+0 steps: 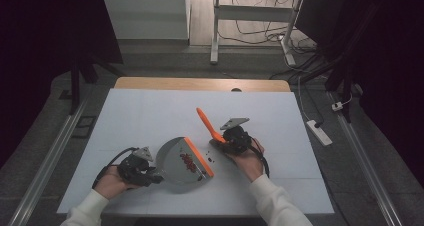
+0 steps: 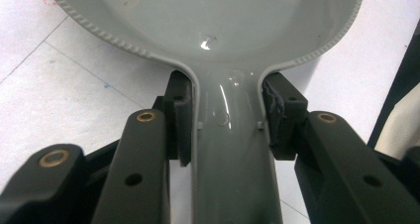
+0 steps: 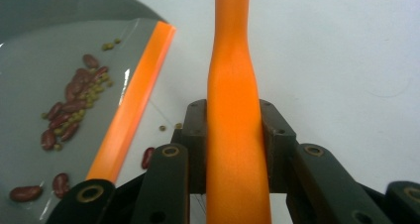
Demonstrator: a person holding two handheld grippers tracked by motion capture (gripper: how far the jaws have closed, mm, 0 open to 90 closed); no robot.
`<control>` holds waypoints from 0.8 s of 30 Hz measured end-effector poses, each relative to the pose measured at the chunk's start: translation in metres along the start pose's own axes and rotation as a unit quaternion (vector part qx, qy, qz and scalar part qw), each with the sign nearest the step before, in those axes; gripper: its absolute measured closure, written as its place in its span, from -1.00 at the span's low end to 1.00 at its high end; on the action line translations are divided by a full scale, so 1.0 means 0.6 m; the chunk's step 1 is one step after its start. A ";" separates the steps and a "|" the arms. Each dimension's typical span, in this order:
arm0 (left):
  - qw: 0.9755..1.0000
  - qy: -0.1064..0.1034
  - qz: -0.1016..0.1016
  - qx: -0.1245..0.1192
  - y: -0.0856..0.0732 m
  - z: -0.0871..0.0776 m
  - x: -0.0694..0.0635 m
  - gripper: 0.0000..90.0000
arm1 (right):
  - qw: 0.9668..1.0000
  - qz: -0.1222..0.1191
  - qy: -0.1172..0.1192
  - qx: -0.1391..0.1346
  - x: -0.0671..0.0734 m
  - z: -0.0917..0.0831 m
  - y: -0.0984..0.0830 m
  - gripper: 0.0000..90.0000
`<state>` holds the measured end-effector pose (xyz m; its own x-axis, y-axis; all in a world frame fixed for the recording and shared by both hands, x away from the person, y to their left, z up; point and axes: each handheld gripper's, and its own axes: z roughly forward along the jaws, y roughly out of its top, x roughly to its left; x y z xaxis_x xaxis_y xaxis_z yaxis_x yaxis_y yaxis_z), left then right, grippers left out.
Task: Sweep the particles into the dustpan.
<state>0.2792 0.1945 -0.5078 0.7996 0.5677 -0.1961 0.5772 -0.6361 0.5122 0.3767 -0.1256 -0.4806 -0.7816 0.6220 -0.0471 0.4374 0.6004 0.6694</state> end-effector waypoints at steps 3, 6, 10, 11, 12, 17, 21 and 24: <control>1.000 0.001 -0.001 -0.001 0.000 0.001 -0.001 0.37 | 1.000 0.008 0.028 -0.002 0.011 0.006 -0.001 0.57; 1.000 0.001 -0.001 -0.001 0.000 0.002 0.000 0.37 | 0.999 -0.012 0.032 0.005 0.034 0.009 0.004 0.57; 1.000 0.000 -0.002 -0.001 0.000 0.003 0.000 0.37 | 0.998 -0.023 0.061 0.000 0.065 0.015 0.013 0.56; 1.000 0.001 -0.001 -0.001 0.000 0.003 0.000 0.37 | 0.998 -0.028 0.064 -0.004 0.073 0.013 0.017 0.57; 1.000 0.001 -0.001 -0.001 0.000 0.003 0.000 0.37 | 0.997 -0.027 0.077 -0.009 0.077 0.012 0.020 0.56; 1.000 -0.003 -0.003 -0.002 -0.001 0.003 0.001 0.37 | 0.994 -0.036 0.102 -0.029 0.085 -0.002 0.031 0.56; 1.000 -0.003 -0.003 -0.002 -0.001 0.004 0.001 0.37 | 0.997 -0.023 0.068 -0.039 0.055 -0.022 0.029 0.56; 1.000 -0.002 -0.003 -0.002 -0.001 0.004 0.002 0.37 | 0.998 -0.007 0.040 -0.041 0.028 -0.032 0.022 0.56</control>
<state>0.2798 0.1944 -0.5104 0.7970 0.5693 -0.2015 0.5808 -0.6310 0.5143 0.3608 -0.1172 -0.4583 -0.8222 0.5691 -0.0003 0.3905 0.5645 0.7272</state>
